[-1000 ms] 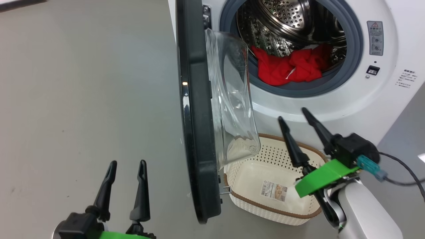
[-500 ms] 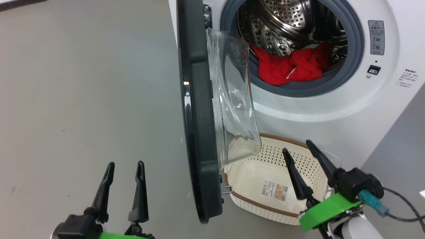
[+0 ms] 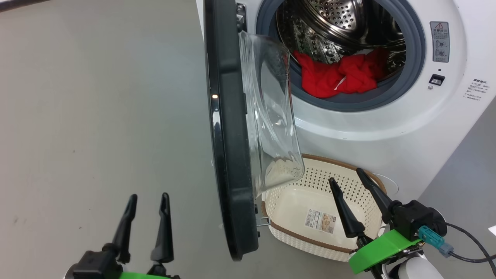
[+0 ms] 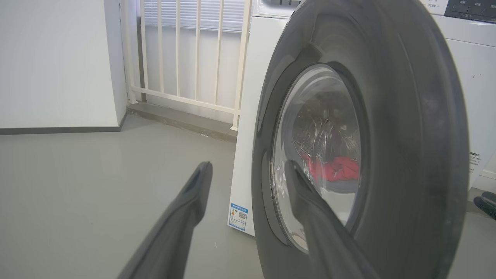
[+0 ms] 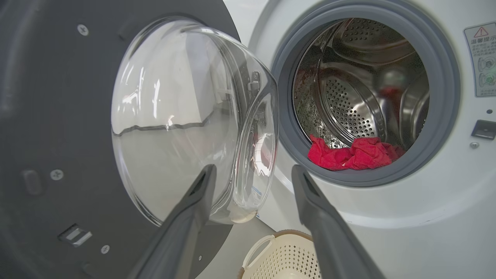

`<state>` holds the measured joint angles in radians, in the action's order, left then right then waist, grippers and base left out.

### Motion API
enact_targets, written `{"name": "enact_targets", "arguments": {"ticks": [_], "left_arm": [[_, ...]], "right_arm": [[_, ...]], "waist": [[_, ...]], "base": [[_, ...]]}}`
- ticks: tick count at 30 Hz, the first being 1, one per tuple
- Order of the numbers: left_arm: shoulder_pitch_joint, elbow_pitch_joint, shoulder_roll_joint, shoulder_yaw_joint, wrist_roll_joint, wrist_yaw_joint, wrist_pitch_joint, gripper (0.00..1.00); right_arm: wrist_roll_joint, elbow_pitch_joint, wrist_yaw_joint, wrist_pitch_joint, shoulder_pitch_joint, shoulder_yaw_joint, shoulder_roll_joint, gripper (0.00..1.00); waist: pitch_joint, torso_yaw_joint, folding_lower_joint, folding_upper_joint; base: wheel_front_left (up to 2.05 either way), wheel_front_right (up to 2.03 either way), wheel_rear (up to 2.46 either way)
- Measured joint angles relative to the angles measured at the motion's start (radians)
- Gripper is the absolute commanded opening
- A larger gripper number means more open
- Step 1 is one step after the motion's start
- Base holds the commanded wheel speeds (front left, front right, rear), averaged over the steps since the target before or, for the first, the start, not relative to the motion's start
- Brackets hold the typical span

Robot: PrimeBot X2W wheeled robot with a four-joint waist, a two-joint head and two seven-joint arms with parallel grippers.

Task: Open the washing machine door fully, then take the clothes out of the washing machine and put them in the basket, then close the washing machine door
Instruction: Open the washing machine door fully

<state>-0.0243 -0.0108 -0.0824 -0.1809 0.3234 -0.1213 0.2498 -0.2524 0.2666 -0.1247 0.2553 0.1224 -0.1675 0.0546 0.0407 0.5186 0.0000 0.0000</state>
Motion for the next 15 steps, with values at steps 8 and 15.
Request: {"name": "enact_targets", "arguments": {"ticks": [8, 15], "left_arm": [[-0.001, 0.004, 0.002, -0.005, -0.001, 0.000, 0.000, 0.00], [-0.022, 0.112, 0.006, 0.005, -0.016, 0.000, 0.002, 0.00]], "right_arm": [[-0.004, 0.000, 0.000, 0.000, 0.000, 0.004, 0.000, 1.00], [-0.004, 0.000, 0.000, 0.000, 0.000, 0.012, 0.000, 1.00]], "waist": [[-0.001, 0.001, 0.0000, 0.0000], [-0.001, 0.001, 0.0000, 0.0000]], "base": [[0.00, 0.00, 0.00], [0.00, 0.00, 0.00]]}}
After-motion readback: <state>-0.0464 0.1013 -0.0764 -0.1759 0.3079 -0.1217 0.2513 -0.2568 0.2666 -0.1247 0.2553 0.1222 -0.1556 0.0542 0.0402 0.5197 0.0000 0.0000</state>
